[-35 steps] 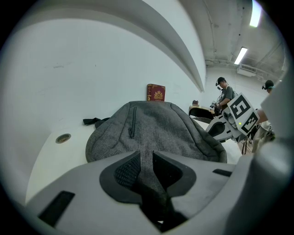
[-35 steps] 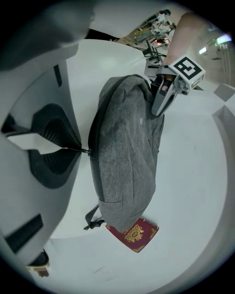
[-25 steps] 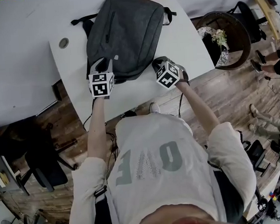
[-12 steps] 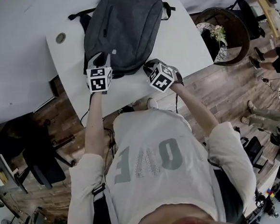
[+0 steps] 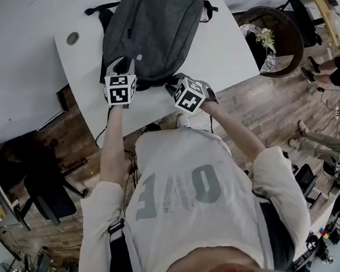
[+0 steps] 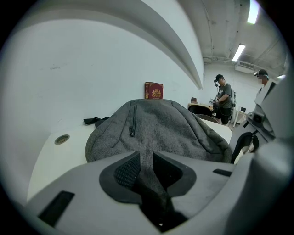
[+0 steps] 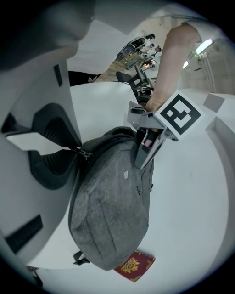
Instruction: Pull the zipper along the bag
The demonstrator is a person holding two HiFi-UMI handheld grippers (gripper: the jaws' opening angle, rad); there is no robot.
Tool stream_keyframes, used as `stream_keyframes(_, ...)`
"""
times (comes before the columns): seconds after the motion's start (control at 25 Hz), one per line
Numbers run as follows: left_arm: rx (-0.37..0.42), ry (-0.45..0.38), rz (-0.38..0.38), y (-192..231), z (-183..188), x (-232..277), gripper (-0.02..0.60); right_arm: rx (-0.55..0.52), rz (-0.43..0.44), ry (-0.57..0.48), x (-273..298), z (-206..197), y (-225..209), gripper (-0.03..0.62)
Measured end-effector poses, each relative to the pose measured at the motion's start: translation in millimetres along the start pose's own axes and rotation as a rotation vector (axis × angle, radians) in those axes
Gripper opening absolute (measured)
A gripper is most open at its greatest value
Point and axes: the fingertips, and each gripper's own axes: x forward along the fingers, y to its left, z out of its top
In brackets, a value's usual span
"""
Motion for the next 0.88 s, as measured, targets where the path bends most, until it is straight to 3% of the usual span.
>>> stream_keyframes(0.44,0.017,0.005,-0.01,-3,-4,-3,0.103,0.02,0.129,0.008,11,19,35,0.034)
stream_keyframes(0.64,0.022,-0.061,-0.106,-6,3,-15,0.103,0.087,0.097,-0.002,10,15,26,0.031)
stream_keyframes(0.88,0.159,-0.073,-0.06,6,0,-46,0.112,0.044,0.075,0.006,3,6,22,0.03)
